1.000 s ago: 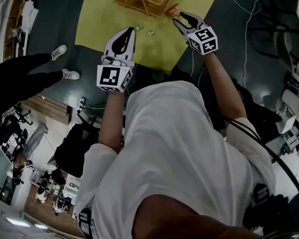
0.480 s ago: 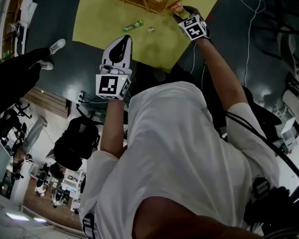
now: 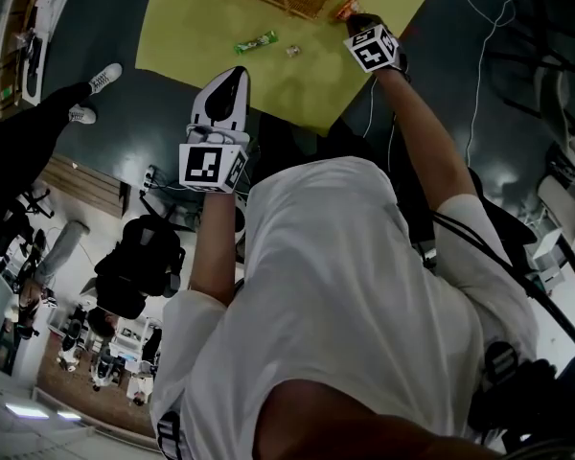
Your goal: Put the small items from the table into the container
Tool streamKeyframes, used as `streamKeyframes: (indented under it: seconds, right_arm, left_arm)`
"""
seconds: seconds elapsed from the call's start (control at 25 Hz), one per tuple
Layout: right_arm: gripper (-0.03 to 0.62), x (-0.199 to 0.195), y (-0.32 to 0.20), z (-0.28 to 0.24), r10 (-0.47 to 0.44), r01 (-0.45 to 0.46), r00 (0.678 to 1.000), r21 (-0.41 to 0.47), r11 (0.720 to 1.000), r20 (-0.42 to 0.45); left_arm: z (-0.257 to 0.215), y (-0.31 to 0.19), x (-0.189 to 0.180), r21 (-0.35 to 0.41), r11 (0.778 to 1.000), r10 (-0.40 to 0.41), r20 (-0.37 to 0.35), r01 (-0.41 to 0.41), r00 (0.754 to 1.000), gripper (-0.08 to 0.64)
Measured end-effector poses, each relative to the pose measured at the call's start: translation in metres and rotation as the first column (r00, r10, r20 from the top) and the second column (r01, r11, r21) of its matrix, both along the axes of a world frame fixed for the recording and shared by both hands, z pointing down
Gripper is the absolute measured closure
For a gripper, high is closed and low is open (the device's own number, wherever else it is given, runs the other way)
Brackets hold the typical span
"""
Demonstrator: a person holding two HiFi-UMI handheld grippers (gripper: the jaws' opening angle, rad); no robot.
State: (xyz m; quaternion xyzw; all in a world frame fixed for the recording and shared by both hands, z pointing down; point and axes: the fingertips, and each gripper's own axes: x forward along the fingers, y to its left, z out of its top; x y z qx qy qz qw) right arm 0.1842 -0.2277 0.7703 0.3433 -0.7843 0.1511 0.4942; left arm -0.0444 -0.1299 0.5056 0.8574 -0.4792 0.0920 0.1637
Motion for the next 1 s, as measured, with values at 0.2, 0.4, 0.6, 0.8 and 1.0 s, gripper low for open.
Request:
streamKeyframes:
  seconds: [0.2,0.4,0.6,0.8,1.0]
  right_arm:
    - [0.572,0.005,-0.003,-0.008,0.022,-0.022,0.999,0.003,1.0,0.024]
    - [0.572,0.012,-0.005,-0.02,0.016,-0.017,0.999,0.024,1.0,0.035]
    - [0.572,0.013,-0.004,-0.045,0.025,-0.028,0.998,0.055,0.998,0.058]
    - [0.572,0.004,-0.009,-0.087,0.036,-0.047,0.994,0.107,0.993,0.102]
    - [0.572,-0.001,-0.016,-0.135,0.035,-0.061,0.988,0.169,0.984,0.151]
  left_arm:
    - [-0.001,0.0,0.0,0.007,1.0,-0.005,-0.001,0.005,1.0,0.551]
    - [-0.002,0.0,0.007,0.021,1.0,-0.004,-0.002,0.004,1.0,0.551]
    - [-0.011,0.003,0.007,0.043,0.999,0.002,0.003,-0.002,1.0,0.551]
    - [-0.026,0.005,0.001,0.063,0.998,0.008,0.002,-0.009,1.0,0.551]
    - [-0.035,0.009,0.003,0.082,0.996,0.019,0.007,-0.019,1.0,0.551]
